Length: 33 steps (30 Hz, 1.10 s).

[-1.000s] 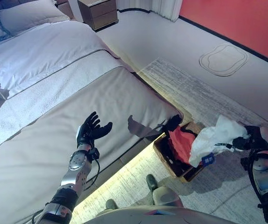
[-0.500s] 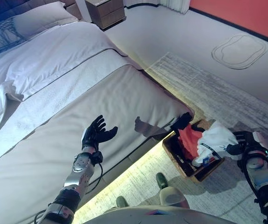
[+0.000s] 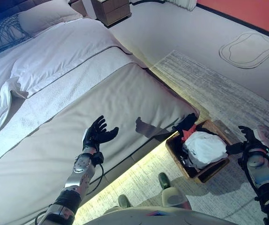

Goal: Pick up the clothes from the bed and place them into the basket

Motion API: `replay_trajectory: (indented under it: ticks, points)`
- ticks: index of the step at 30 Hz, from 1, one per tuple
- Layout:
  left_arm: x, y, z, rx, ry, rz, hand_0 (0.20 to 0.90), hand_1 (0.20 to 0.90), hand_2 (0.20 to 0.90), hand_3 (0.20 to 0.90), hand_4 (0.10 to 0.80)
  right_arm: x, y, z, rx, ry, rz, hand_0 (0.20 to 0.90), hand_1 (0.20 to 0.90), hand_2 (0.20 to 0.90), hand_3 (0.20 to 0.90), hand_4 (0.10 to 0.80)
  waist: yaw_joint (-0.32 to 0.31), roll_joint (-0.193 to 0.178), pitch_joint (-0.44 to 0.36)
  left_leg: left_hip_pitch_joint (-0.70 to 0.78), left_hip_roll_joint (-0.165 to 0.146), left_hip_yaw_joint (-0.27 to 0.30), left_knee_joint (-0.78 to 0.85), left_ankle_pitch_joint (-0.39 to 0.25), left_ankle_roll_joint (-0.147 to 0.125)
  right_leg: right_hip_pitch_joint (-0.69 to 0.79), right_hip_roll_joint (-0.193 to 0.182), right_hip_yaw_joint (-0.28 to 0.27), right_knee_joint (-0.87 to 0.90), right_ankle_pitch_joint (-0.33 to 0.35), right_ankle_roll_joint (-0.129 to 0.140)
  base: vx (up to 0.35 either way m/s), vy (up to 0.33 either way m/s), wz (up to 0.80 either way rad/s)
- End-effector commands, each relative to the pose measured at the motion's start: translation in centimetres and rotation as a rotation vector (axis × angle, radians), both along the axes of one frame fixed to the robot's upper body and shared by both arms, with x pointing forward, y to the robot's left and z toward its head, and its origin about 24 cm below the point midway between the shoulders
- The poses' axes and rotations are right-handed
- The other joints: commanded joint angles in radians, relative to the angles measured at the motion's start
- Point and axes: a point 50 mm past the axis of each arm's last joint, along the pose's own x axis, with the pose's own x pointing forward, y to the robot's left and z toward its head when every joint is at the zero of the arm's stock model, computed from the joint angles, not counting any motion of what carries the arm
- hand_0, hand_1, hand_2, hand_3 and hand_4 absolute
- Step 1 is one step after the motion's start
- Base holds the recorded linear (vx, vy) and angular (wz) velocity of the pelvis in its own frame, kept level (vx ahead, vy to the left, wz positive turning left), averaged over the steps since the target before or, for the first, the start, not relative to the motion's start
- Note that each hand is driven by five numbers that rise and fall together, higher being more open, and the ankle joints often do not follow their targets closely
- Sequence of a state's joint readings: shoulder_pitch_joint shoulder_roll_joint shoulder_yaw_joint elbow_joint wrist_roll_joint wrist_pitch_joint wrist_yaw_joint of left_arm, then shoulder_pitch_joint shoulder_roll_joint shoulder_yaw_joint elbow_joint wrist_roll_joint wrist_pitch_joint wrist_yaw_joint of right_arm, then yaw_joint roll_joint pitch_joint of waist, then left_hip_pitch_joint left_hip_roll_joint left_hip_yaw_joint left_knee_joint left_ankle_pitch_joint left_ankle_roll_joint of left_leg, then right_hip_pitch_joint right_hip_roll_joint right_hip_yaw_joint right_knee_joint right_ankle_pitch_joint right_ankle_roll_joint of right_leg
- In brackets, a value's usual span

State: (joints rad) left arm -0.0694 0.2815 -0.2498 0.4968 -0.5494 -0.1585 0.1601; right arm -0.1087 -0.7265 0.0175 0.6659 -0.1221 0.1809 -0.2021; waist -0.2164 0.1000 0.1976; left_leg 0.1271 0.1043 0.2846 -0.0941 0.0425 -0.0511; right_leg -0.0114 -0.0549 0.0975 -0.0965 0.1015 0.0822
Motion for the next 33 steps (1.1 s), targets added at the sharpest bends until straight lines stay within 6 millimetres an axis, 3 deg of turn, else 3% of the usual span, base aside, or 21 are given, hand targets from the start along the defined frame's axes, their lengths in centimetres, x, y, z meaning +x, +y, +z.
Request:
replay_trajectory:
  ticks: [1,4,7,8,9,11,15,21,26,33]
  points:
    - [2.5,1.3,3.7,0.046,-0.217,0.002,0.9,0.9,0.9,0.9,0.8,2.8,-0.1,4.4,-0.115,-0.179,0.07,0.9,0.9,0.9,0.9,0.8,0.021,-0.075,-0.042,0.038,0.055,-0.02,0.007,-0.086,-0.027,0.019,-0.035,-0.026,0.041,-0.041,0.023,0.047,0.0,0.02]
    - [2.2,1.4,3.4,0.037,-0.204,0.009,0.9,0.9,0.9,0.9,0.8,3.8,1.8,5.7,-0.119,-0.316,0.148,0.9,0.9,0.9,0.9,0.8,0.025,-0.081,-0.047,0.04,0.056,-0.035,0.007,-0.086,-0.022,0.029,-0.034,-0.029,0.042,-0.046,0.019,0.032,-0.003,0.03]
    - [2.0,0.9,2.7,0.026,-0.19,-0.017,0.9,0.9,0.9,0.9,0.8,5.1,5.7,6.8,-0.131,-0.431,0.295,0.9,0.9,0.9,0.9,0.8,0.028,-0.083,-0.053,0.034,0.052,-0.058,0.007,-0.082,-0.018,0.031,-0.031,-0.032,0.048,-0.053,0.018,0.015,0.013,0.04]
    - [2.0,0.7,2.6,0.02,-0.189,-0.024,0.9,0.9,0.9,0.9,0.8,5.3,6.4,6.9,-0.131,-0.444,0.319,0.9,0.9,0.9,0.9,0.8,0.028,-0.082,-0.054,0.032,0.051,-0.062,0.007,-0.081,-0.017,0.029,-0.03,-0.032,0.05,-0.054,0.017,-0.011,0.04,0.06]
    - [2.0,0.0,2.6,0.012,-0.195,-0.04,0.9,0.9,0.9,0.9,0.8,5.5,8.8,6.9,-0.111,-0.484,0.393,0.9,0.9,0.9,0.9,0.8,0.031,-0.08,-0.053,0.024,0.049,-0.076,0.007,-0.076,-0.014,0.025,-0.028,-0.034,0.056,-0.058,0.016,-0.021,0.045,0.11]
    - [2.0,-0.8,2.7,0.031,-0.226,-0.088,0.9,0.9,0.9,0.9,0.8,5.5,11.2,6.7,-0.108,-0.517,0.475,0.9,0.9,0.9,0.9,0.8,0.04,-0.078,-0.049,0.014,0.044,-0.095,0.007,-0.071,-0.01,0.025,-0.028,-0.041,0.063,-0.066,0.013,-0.018,0.045,0.2]
    - [1.5,-2.0,2.7,0.135,-0.257,-0.196,0.9,0.9,0.9,0.9,0.8,5.5,14.9,5.9,-0.065,-0.56,0.59,0.9,0.9,0.9,0.9,0.8,0.074,-0.079,-0.046,0.006,0.032,-0.136,0.007,-0.068,-0.008,0.04,-0.036,-0.065,0.057,-0.072,0.008,0.014,0.037,0.29]
    - [0.8,-1.5,2.0,0.15,-0.227,-0.19,0.9,0.9,0.9,0.9,0.8,5.2,17.3,4.2,-0.022,-0.558,0.667,0.9,0.9,0.9,0.9,0.8,0.122,-0.086,-0.047,-0.003,0.029,-0.179,0.007,-0.063,-0.009,0.065,-0.048,-0.115,0.049,-0.081,0.008,0.023,0.021,0.32]
    - [-0.9,0.5,0.9,0.236,-0.181,-0.15,0.9,0.9,0.9,0.9,0.8,4.5,18.0,3.0,0.031,-0.502,0.724,0.9,0.9,0.9,0.9,0.8,0.167,-0.096,-0.057,-0.008,0.023,-0.217,0.007,-0.056,-0.008,0.097,-0.056,-0.166,0.051,-0.097,0.006,0.055,0.029,0.26]
    - [-1.0,1.2,1.0,0.552,-0.214,-0.179,0.9,0.9,0.9,0.9,0.8,3.8,18.4,1.7,0.081,-0.453,0.73,0.9,0.9,0.9,0.9,0.8,0.203,-0.11,-0.061,-0.018,0.013,-0.259,0.007,-0.052,-0.004,0.122,-0.061,-0.209,0.058,-0.116,0.005,0.04,0.01,0.22]
